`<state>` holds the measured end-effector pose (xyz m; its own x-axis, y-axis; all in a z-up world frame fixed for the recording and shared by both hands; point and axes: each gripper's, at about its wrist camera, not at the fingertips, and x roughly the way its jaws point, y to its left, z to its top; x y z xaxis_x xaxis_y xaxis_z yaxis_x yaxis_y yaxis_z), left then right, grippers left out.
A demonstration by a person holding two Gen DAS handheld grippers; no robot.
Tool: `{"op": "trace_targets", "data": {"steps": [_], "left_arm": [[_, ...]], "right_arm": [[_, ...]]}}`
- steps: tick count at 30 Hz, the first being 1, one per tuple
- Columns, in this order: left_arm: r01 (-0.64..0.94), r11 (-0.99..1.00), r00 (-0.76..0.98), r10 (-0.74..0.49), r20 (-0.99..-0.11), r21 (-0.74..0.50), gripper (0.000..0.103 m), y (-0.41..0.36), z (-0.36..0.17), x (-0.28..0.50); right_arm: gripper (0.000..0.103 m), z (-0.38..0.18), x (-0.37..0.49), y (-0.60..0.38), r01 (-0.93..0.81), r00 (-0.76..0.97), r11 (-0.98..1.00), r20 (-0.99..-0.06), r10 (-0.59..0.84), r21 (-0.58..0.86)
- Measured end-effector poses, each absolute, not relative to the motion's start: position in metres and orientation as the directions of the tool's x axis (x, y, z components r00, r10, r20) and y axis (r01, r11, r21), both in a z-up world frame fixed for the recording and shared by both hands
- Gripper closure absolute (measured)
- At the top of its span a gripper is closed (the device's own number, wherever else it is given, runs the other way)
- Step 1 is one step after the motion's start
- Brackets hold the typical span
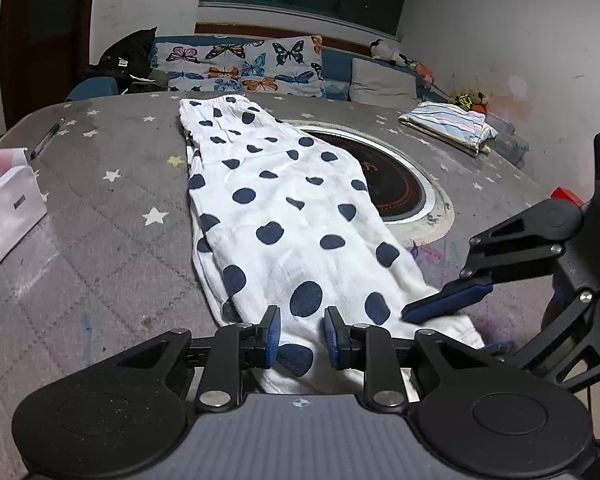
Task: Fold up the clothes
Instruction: 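Grasp the folded pants hem with the right gripper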
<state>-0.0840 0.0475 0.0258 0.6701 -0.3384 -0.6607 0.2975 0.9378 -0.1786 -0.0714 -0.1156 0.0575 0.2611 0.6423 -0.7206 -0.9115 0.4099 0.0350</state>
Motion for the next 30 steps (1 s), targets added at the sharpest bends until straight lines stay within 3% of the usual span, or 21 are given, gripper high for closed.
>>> {"op": "trace_targets", "data": {"steps": [3, 6, 11, 17, 30], "left_arm": [[0.293, 0.941, 0.684, -0.332, -0.65, -0.172, 0.064, 0.049, 0.032, -0.082], [0.275, 0.944, 0.704, -0.325, -0.631, -0.179, 0.061, 0.052, 0.038, -0.076], [0.228, 0.949, 0.722, -0.314, -0.617, -0.217, 0.061, 0.058, 0.04, -0.055], [0.219, 0.943, 0.716, -0.329, -0.616, -0.249, 0.061, 0.055, 0.037, -0.027], [0.21, 0.939, 0.687, -0.339, -0.642, -0.271, 0.058, 0.056, 0.024, 0.02]], "right_arm": [[0.063, 0.067, -0.065, -0.119, -0.914, 0.251, 0.402, -0.708, 0.66, 0.051], [0.063, 0.078, -0.051, -0.127, -0.906, 0.237, 0.412, -0.691, 0.683, 0.097], [0.063, 0.092, -0.003, -0.142, -0.853, 0.271, 0.492, -0.657, 0.703, 0.174], [0.063, 0.097, 0.082, -0.139, -0.769, 0.42, 0.63, -0.66, 0.623, 0.106], [0.069, 0.053, 0.267, -0.121, -0.559, 0.519, 0.811, -0.69, 0.504, 0.171]]}}
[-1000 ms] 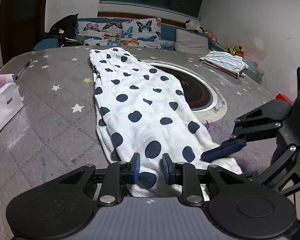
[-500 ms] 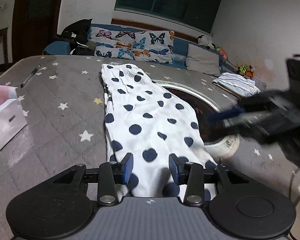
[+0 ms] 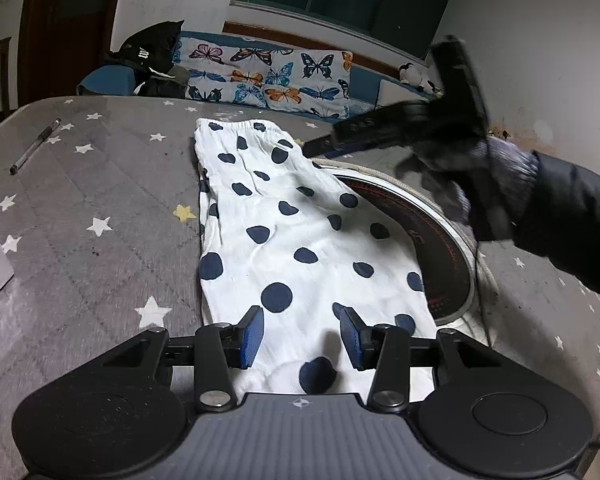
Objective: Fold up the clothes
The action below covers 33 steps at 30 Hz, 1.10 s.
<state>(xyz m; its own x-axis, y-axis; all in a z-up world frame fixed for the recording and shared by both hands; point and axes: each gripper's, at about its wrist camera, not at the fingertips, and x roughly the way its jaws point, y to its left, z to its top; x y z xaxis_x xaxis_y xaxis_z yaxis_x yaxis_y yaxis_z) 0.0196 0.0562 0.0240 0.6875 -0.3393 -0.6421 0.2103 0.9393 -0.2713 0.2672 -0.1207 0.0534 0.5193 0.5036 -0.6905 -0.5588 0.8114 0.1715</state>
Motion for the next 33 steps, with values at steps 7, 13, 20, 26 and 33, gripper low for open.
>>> {"op": "trace_targets", "data": {"steps": [7, 13, 20, 26, 33], "left_arm": [[0.213, 0.939, 0.677, -0.342, -0.652, -0.271, 0.056, 0.056, 0.02, 0.026], [0.21, 0.939, 0.674, -0.341, -0.655, -0.272, 0.056, 0.057, 0.019, 0.026], [0.209, 0.937, 0.669, -0.345, -0.658, -0.278, 0.056, 0.058, 0.016, 0.026], [0.207, 0.936, 0.667, -0.348, -0.659, -0.285, 0.056, 0.058, 0.017, 0.026], [0.202, 0.935, 0.666, -0.35, -0.659, -0.293, 0.055, 0.059, 0.017, 0.027]], "right_arm": [[0.076, 0.034, 0.291, -0.111, -0.54, 0.509, 0.823, -0.71, 0.487, 0.177], [0.1, 0.036, 0.287, -0.113, -0.544, 0.524, 0.822, -0.696, 0.491, 0.17], [0.101, 0.038, 0.296, -0.116, -0.506, 0.579, 0.856, -0.695, 0.426, 0.104], [0.097, 0.043, 0.303, -0.119, -0.494, 0.592, 0.854, -0.656, 0.468, 0.163], [0.068, 0.041, 0.321, -0.087, -0.547, 0.575, 0.827, -0.661, 0.483, 0.129]]}}
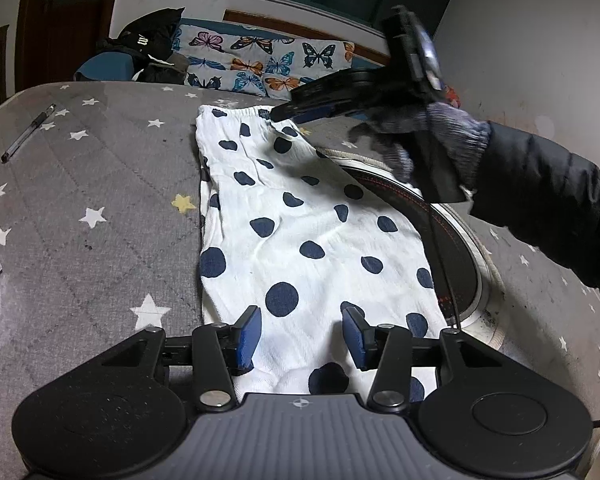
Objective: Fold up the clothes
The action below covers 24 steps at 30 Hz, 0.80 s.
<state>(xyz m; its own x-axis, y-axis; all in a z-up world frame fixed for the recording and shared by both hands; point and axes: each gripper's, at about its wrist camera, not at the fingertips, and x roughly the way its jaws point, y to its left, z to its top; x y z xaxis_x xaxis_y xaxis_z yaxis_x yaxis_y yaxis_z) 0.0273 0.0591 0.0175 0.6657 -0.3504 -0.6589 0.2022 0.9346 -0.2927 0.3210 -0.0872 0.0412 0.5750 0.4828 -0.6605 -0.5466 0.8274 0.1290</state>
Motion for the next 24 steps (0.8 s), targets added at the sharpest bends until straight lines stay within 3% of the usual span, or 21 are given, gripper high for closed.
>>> {"op": "trace_targets", "data": {"steps": [2, 3, 5, 9, 13, 15, 17, 21, 24], "left_arm": [[0.203, 0.934, 0.665, -0.352, -0.659, -0.294, 0.055, 0.059, 0.017, 0.028], [0.204, 0.933, 0.664, -0.353, -0.659, -0.296, 0.055, 0.059, 0.017, 0.028], [0.205, 0.932, 0.663, -0.358, -0.657, -0.299, 0.053, 0.06, 0.017, 0.028], [0.213, 0.928, 0.662, -0.367, -0.654, -0.306, 0.045, 0.059, 0.017, 0.028], [0.211, 0.927, 0.665, -0.369, -0.649, -0.31, 0.035, 0.058, 0.017, 0.028], [0.205, 0.93, 0.673, -0.36, -0.647, -0.305, 0.025, 0.059, 0.018, 0.028], [0.199, 0.932, 0.676, -0.355, -0.646, -0.303, 0.023, 0.059, 0.018, 0.028], [0.201, 0.931, 0.68, -0.357, -0.64, -0.305, 0.015, 0.059, 0.018, 0.029], [0.201, 0.936, 0.688, -0.344, -0.639, -0.287, 0.005, 0.057, 0.019, 0.028]], "right_arm": [[0.074, 0.035, 0.327, -0.081, -0.544, 0.568, 0.83, -0.676, 0.47, 0.12], [0.088, 0.033, 0.327, -0.08, -0.542, 0.569, 0.832, -0.676, 0.467, 0.118], [0.098, 0.034, 0.324, -0.082, -0.536, 0.583, 0.837, -0.667, 0.464, 0.113], [0.098, 0.039, 0.324, -0.089, -0.523, 0.606, 0.846, -0.651, 0.457, 0.108], [0.083, 0.034, 0.33, -0.094, -0.519, 0.583, 0.843, -0.663, 0.469, 0.141], [0.058, 0.034, 0.329, -0.097, -0.511, 0.586, 0.845, -0.655, 0.477, 0.158], [0.057, 0.036, 0.329, -0.099, -0.512, 0.59, 0.845, -0.652, 0.477, 0.155], [0.04, 0.033, 0.333, -0.098, -0.512, 0.578, 0.844, -0.664, 0.474, 0.157], [0.039, 0.027, 0.335, -0.096, -0.51, 0.554, 0.84, -0.677, 0.484, 0.183]]}}
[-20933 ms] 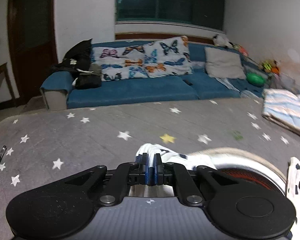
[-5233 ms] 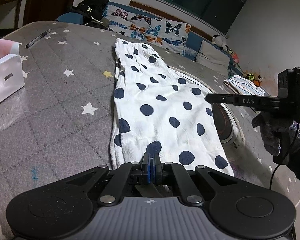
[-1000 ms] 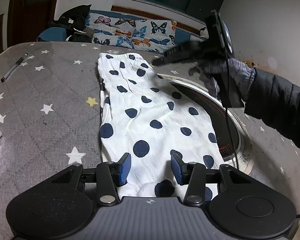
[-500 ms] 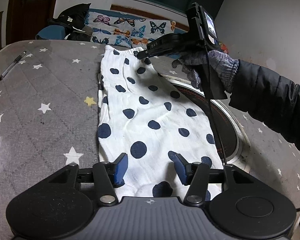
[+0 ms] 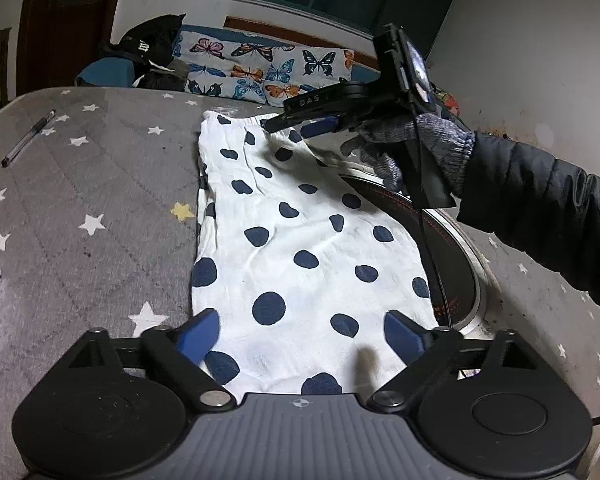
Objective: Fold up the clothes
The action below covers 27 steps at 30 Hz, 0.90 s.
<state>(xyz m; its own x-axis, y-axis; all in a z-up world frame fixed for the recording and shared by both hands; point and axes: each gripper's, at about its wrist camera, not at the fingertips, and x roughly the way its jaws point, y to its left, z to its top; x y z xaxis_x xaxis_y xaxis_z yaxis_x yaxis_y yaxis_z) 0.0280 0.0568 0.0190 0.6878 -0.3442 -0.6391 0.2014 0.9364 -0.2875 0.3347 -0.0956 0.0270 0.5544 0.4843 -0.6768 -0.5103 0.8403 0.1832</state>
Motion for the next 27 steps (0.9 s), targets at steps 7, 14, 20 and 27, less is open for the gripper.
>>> {"op": "trace_targets", "data": {"steps": [7, 14, 20, 27], "left_arm": [[0.151, 0.952, 0.697, -0.295, -0.654, -0.267, 0.001, 0.063, 0.016, 0.03], [0.104, 0.96, 0.707, -0.254, -0.66, -0.258, 0.0, 0.07, 0.013, 0.03], [0.057, 0.965, 0.713, -0.219, -0.666, -0.256, 0.0, 0.076, 0.013, 0.026], [0.014, 0.97, 0.717, -0.18, -0.674, -0.244, 0.0, 0.085, 0.013, 0.011]], "right_arm": [[0.076, 0.023, 0.333, -0.086, -0.515, 0.558, 0.841, -0.682, 0.473, 0.162], [0.088, 0.038, 0.323, -0.094, -0.528, 0.544, 0.817, -0.648, 0.534, 0.23], [0.088, 0.063, 0.295, -0.103, -0.568, 0.536, 0.779, -0.599, 0.595, 0.265], [0.088, 0.092, 0.238, -0.112, -0.637, 0.493, 0.715, -0.56, 0.665, 0.288]]}}
